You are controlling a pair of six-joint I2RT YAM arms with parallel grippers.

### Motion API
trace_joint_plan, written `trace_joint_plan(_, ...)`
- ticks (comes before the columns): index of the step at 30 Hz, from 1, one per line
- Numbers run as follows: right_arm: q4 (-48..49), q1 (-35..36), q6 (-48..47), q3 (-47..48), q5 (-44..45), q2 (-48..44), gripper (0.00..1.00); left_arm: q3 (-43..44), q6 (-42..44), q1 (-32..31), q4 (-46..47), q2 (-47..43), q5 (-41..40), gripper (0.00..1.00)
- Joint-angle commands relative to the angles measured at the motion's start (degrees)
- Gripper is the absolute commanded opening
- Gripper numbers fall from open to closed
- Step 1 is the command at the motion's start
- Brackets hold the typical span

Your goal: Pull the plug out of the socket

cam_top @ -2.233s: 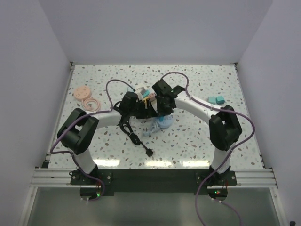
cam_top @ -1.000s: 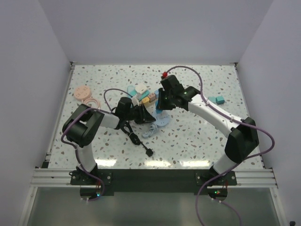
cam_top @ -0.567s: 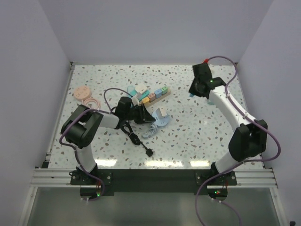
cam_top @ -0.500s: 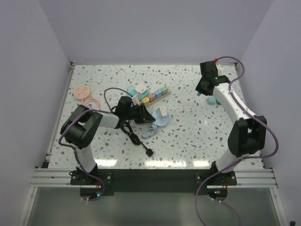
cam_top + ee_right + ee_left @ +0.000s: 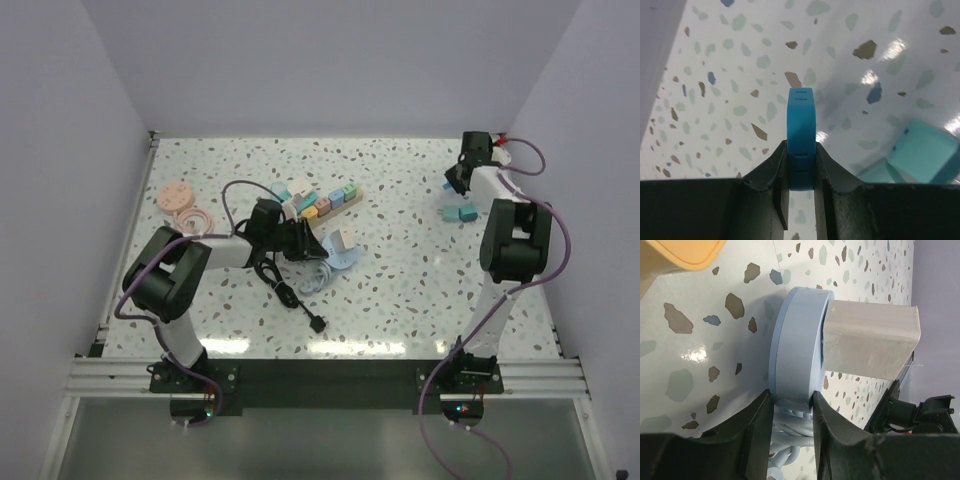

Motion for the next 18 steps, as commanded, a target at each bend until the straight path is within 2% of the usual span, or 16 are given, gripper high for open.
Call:
trace_joint_plan(1,4.5,-1.26,5.84,6.96,-1.98,4.54,0.0,2.17,2.59,0.22,-2.07,-1.36,-0.79,0.0)
trace_joint_plan(3,3.54,-2.14,6.64,8.63,-3.48,6.39,0.07,2.35,2.77,0.22,-2.43,-1.19,-0.79,0.0)
trace_joint_plan(4,3.27,-2.41,6.82,8.99,-4.18,7.7,0.16,2.35,2.86,0.22,-2.43,-1.19,-1.05,0.0)
trace_joint_plan(7,2.65,-2.67,6.91,8.73,-5.07,8.51,0.34,2.52,2.86,0.22,-2.51,-0.75,-1.05,0.0)
trace_joint_plan(10,2.21,-3.11,6.91,7.77,-6.3,7.9,0.41,3.22,3.03,0.22,-2.69,-0.05,-0.96,0.0)
trace_joint_plan(12,2.3,-3.29,6.65,6.01,-6.21,6.49,0.58,3.75,3.12,0.22,-3.04,0.22,-0.96,0.0)
trace_joint_plan(13,1.87,-3.38,6.56,5.57,-6.13,4.92,0.7,4.01,3.21,0.22,-3.13,0.22,-1.22,0.0)
trace_joint_plan(18,-0.07,-3.73,3.23,5.39,-7.7,-0.8,0.87,4.89,3.38,0.22,-3.74,0.05,-2.19,0.0)
